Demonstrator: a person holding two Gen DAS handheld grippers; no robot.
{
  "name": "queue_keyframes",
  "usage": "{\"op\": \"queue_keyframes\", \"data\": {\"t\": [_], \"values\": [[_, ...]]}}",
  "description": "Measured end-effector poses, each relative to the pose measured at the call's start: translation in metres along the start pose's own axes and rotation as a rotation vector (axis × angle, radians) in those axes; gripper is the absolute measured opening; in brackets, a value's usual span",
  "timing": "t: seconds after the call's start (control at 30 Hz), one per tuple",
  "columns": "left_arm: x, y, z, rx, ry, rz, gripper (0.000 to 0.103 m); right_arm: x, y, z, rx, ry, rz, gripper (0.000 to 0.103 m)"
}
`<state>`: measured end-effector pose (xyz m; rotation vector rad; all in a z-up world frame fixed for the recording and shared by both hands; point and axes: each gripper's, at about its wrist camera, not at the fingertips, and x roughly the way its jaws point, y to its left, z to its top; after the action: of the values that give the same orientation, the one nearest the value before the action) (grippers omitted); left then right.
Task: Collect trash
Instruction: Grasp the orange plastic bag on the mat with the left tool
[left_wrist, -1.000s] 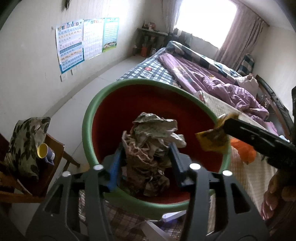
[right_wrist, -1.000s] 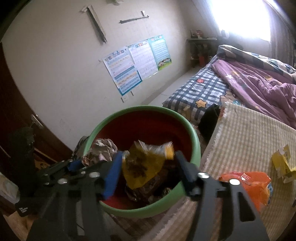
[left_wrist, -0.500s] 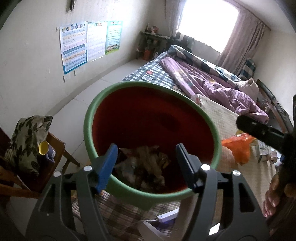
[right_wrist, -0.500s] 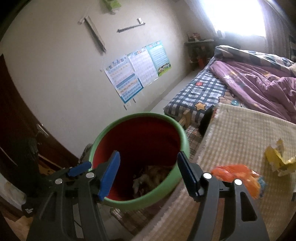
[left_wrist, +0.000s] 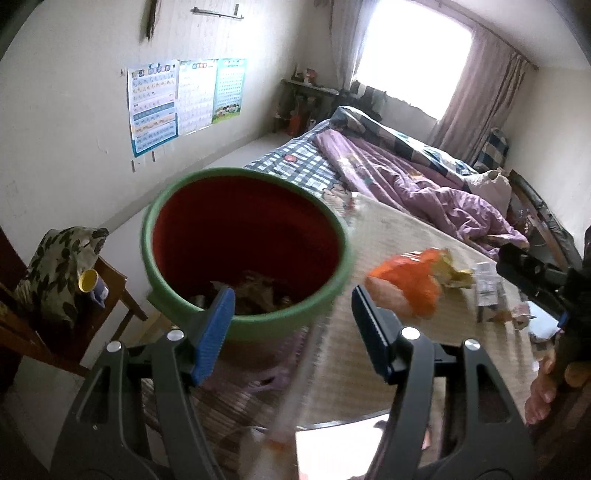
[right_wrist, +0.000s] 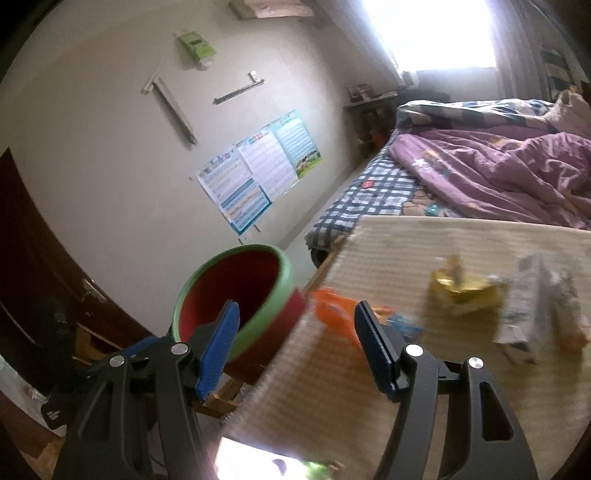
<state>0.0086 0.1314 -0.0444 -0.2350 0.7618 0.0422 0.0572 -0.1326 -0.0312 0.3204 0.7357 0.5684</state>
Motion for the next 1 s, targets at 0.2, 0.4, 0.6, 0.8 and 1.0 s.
{"op": "queue_keyframes", "data": {"t": [0.2,0.4,0.6,0.8,1.0], "values": [[-0.002,-0.06,-0.014,0.013,-0.009,-0.046,0.069,-0.047,-0.048,-0.007,0.018,-0.019,-0.062,0.063],[0.026,-0.112,-0.017,0.008,0.005,-0.088,0.074,-0.084,-0.097,-0.017,0.052,-0.026,-0.126,0.063],[0.093,-0.141,-0.006,-0.042,0.091,-0.062,0.076,-0.115,-0.136,-0.03,0.112,-0.035,-0.161,0.063],[0.152,-0.147,-0.007,-0.112,0.194,-0.002,0.076,-0.131,-0.161,-0.036,0.152,-0.037,-0.191,0.064],[0.17,-0.148,-0.013,-0.124,0.227,-0.005,0.066,-0.125,-0.173,-0.031,0.148,-0.015,-0.219,0.064]]}}
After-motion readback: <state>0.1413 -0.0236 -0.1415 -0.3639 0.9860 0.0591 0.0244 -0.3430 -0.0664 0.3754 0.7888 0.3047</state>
